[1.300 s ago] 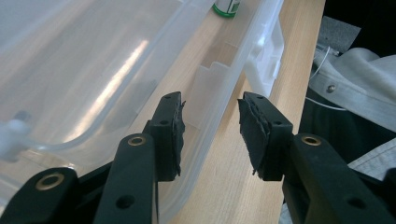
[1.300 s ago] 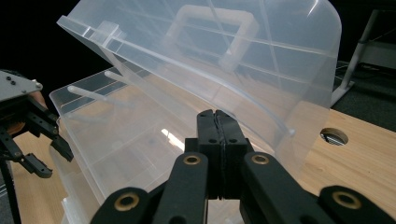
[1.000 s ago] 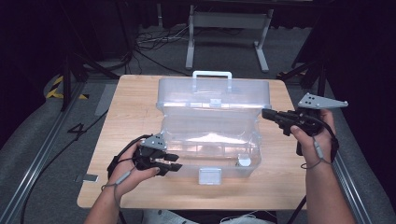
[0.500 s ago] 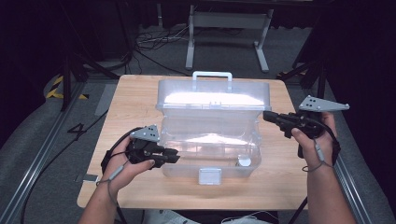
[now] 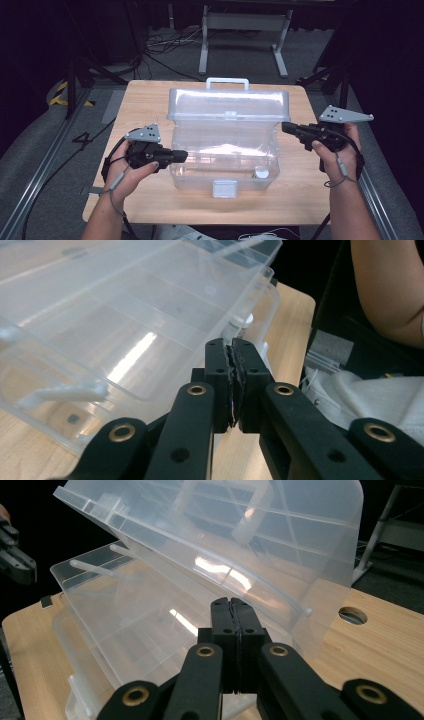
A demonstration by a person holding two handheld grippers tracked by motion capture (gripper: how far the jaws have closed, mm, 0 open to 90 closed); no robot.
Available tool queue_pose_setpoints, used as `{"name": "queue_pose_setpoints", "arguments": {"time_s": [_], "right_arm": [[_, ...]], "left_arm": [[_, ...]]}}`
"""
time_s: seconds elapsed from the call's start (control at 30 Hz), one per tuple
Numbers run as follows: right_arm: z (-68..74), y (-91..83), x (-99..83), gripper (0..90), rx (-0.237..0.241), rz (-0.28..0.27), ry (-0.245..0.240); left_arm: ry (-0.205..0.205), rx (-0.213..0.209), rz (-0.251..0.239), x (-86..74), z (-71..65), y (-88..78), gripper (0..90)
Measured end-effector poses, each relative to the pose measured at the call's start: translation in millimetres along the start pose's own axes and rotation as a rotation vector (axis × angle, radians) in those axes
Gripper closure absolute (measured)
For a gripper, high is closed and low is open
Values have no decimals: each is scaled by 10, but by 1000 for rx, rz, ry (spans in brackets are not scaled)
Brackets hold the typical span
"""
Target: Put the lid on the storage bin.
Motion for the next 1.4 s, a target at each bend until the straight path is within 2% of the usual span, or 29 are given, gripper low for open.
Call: {"name": "queue_pose_setpoints", "arguments": {"time_s": [0.13, 0.23, 0.33, 0.53, 0.7, 1.4], "right_arm": [[12, -10, -21, 900, -2, 8, -6], [20, -15, -35, 900, -2, 12, -8], [30, -21, -52, 900, -3, 18, -12], [49, -31, -77, 900, -4, 31, -14], [65, -37, -102, 900, -2, 47, -17], [134, -58, -184, 900, 15, 143, -14]], "left_arm": [[-13, 28, -14, 24, 54, -14, 873], [-23, 77, -19, 37, 112, -30, 873], [-36, 94, -33, 53, 148, -36, 874], [-48, 135, -31, 61, 211, -27, 876], [-67, 183, -32, 64, 273, -26, 880], [-111, 234, -60, 58, 342, -112, 886]]}}
Point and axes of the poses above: each handheld gripper's, and its own axes: y roughly forward along the jaws, x roughly out of its top, z roughly to its left, the point moved 7 cm from there along y, roughly forward along the jaws, and after that the axes turned 5 degrees about y, right-handed, at the moved point
